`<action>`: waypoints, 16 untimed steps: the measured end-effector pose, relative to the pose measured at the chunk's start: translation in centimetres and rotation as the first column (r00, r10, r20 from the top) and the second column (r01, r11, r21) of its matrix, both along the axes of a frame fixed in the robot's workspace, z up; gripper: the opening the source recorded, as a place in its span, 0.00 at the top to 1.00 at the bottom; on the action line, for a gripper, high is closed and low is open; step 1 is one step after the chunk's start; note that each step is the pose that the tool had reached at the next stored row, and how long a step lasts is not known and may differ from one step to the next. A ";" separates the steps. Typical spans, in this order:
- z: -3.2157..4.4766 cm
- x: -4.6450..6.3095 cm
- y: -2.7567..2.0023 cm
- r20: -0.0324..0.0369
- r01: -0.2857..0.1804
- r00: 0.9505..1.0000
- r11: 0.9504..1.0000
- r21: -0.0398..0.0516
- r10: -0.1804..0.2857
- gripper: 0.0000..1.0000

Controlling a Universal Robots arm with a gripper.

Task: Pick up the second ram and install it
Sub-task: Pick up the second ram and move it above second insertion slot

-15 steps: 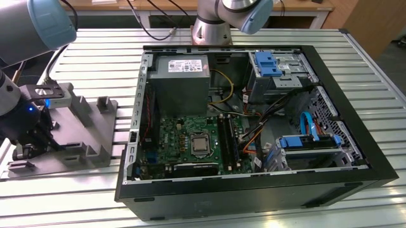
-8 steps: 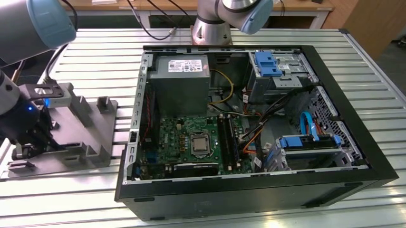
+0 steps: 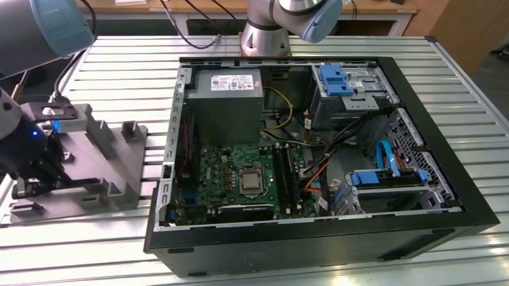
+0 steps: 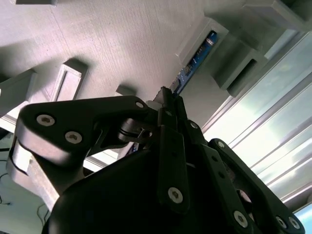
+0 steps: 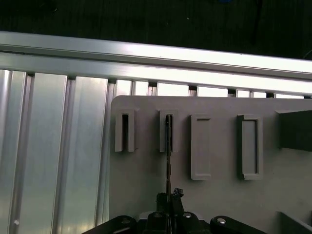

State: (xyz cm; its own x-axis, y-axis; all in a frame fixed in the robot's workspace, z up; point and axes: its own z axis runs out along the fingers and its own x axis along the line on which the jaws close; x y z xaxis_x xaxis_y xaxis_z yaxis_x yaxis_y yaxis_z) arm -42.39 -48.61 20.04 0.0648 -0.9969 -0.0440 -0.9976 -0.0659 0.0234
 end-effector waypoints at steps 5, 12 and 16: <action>0.44 0.0 0.00 0.000 0.000 1.000 1.000 0.000 0.000 0.86; 1.20 0.0 0.00 0.000 0.000 1.000 1.000 0.000 0.000 0.86; 1.57 0.0 0.00 0.000 0.000 1.000 1.000 0.000 0.000 0.86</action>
State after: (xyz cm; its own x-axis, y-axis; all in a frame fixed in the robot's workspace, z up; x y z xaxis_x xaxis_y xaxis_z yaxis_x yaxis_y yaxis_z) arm -42.38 -48.61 21.61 0.0648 -0.9969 -0.0440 -0.9976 -0.0659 0.0233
